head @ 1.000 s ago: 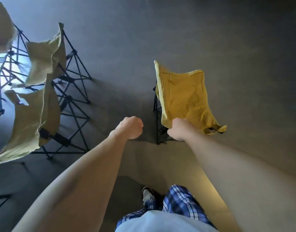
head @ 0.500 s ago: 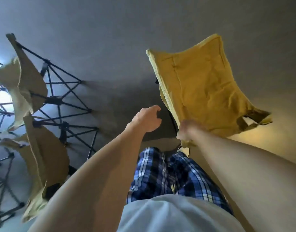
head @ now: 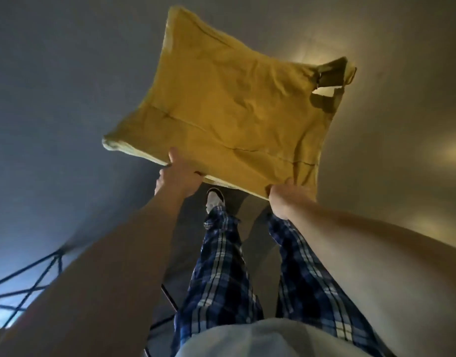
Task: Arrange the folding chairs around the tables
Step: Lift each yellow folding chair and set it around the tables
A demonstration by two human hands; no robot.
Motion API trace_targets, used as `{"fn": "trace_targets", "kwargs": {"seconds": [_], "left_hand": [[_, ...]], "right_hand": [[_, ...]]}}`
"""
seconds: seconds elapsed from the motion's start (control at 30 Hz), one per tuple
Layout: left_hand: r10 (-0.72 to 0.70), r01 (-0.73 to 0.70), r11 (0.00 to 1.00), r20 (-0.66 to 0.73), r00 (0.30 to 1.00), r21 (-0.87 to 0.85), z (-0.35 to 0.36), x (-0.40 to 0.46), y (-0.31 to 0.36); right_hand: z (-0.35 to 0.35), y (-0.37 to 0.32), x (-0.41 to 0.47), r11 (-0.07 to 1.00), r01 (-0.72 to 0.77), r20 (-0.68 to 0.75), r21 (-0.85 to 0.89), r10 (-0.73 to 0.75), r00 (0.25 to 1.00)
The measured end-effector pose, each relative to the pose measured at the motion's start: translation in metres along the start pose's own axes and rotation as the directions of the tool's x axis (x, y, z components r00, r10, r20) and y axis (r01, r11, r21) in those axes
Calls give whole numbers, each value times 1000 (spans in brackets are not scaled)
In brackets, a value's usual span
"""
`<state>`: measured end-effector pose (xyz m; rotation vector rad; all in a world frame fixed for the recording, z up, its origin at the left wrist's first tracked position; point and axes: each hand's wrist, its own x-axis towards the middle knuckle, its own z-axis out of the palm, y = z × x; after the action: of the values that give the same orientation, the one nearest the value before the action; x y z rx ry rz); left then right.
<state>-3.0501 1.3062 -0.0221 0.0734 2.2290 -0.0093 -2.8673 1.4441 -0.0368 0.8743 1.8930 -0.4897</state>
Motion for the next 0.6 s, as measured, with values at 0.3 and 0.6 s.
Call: {"fn": "trace_targets", "kwargs": {"seconds": [0.3, 0.6], "left_hand": [[277, -246, 953, -175, 945, 177, 8, 3, 41], [574, -481, 787, -170, 801, 387, 45, -105, 206]], "right_hand": [[-16, 39, -19, 998, -56, -27, 28, 56, 998], [-49, 222, -77, 956, -131, -231, 263, 195, 953]]}}
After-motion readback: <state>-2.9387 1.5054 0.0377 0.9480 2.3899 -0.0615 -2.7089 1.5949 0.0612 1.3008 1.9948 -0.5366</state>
